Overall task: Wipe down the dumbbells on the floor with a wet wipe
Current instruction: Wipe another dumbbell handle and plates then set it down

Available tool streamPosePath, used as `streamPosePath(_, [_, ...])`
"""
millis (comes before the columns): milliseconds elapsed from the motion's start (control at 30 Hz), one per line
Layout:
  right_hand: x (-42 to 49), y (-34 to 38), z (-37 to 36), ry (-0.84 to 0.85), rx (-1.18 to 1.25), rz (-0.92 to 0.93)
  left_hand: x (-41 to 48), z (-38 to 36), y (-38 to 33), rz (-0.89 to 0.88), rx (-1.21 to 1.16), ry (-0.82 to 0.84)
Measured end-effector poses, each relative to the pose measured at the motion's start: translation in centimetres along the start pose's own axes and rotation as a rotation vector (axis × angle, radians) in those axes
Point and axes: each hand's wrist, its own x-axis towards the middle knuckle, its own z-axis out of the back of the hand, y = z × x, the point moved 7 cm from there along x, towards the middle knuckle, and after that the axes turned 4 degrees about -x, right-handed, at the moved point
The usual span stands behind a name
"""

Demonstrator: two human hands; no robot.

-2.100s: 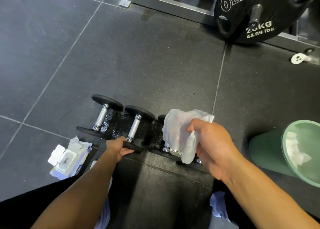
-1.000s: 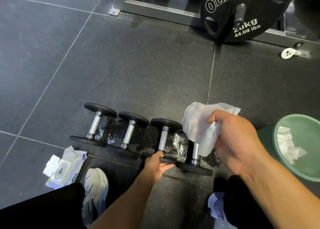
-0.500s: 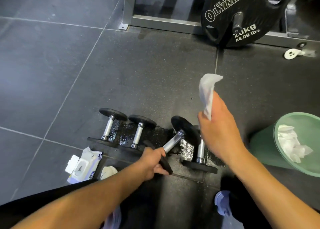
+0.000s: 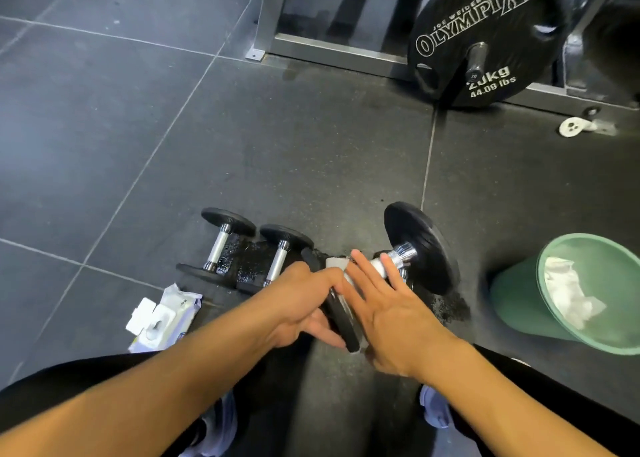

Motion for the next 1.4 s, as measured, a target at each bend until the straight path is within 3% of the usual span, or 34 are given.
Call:
streamPosePath(67, [-0.1,-0.1,-0.4,0.051,-0.054,-0.03,0.1,-0.2,0.1,0.003,-0.006,0.004])
streamPosePath(200, [1.0,-0.7,0.2,-0.059,-0.061,-0.213,0.3,-0.4,0.2,0.005,0.037,0.017])
streamPosePath(433, [1.2,-2.7,-0.1,0.08,-0.093,-0.335,1.0,-0.6,0.1,-0.001,0.117,0.022])
streamPosePath(600, [1.8,-1.6,0.0,-0.26,0.088,-0.158,1.1,-0.5,0.1,-0.003,0.09,0.035])
streamPosePath(700, [1.7,-2.4,0.5,-0.344,0.183,-0.183,1.1,-0.6,0.0,-0.01,0.092,0.032])
streamPosePath(833, [1.8,-4.0,-0.4,-0.286,0.146,-0.259,1.1,-0.6,-0.2,-0.025,0.098,0.026])
streamPosePath(1000, [1.9,-3.1,-0.2,-0.356,0.252,-0.09,0.9,-0.4,-0.3,-0.04,0.133,0.016])
streamPosePath(1133, [1.6,-3.4,-1.0,-0.236,0.177,-0.061,0.5,-0.4,-0.7,-0.074,0.145,0.005])
streamPosePath(1233, [1.5,-4.2,-1.4,-0.144,0.088,-0.127,0.5,-0.4,-0.7,-0.087,0.154,-0.003])
streamPosePath(1400, [2.1,-3.5,-0.5,-0.242,0.104,-0.213,0.3,-0.7,-0.7,-0.059,0.176,0.0])
